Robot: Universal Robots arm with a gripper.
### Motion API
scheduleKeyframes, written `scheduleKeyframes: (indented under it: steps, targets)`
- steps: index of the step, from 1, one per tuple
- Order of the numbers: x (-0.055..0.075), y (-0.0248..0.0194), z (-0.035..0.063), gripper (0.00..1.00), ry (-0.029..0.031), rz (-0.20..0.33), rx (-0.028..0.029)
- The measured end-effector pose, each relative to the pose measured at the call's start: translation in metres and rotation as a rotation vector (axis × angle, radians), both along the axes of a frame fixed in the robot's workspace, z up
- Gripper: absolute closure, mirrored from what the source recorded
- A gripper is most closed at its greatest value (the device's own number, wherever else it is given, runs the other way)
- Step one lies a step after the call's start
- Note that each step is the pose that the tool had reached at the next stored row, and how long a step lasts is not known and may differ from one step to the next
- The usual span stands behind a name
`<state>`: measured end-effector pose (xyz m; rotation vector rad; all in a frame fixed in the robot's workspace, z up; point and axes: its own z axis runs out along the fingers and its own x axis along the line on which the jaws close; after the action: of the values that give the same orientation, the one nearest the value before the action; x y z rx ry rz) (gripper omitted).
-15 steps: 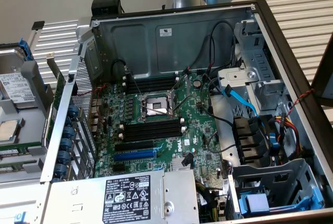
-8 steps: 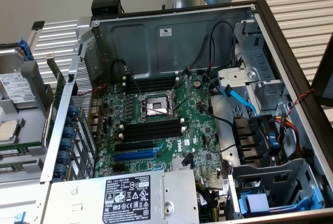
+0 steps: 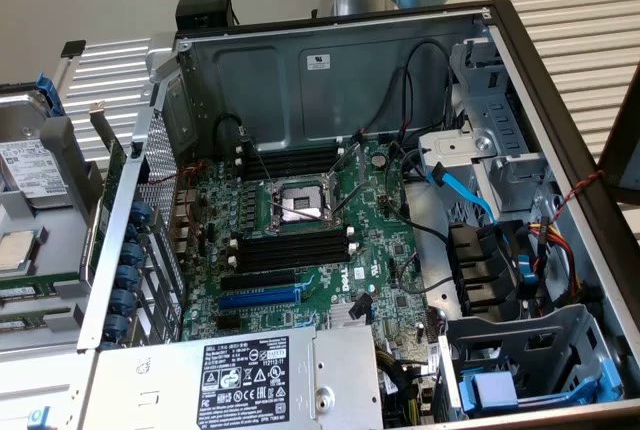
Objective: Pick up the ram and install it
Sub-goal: 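Pick up the ram and move it above insertion slot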
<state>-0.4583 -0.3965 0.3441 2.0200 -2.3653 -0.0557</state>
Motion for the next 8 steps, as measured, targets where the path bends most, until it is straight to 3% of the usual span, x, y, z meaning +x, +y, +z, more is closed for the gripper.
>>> scheduleKeyframes:
  steps: [8]
  targets:
    - [0.0035, 0.0001, -0.001, 0.89, 0.0001, 0.117, 0.0]
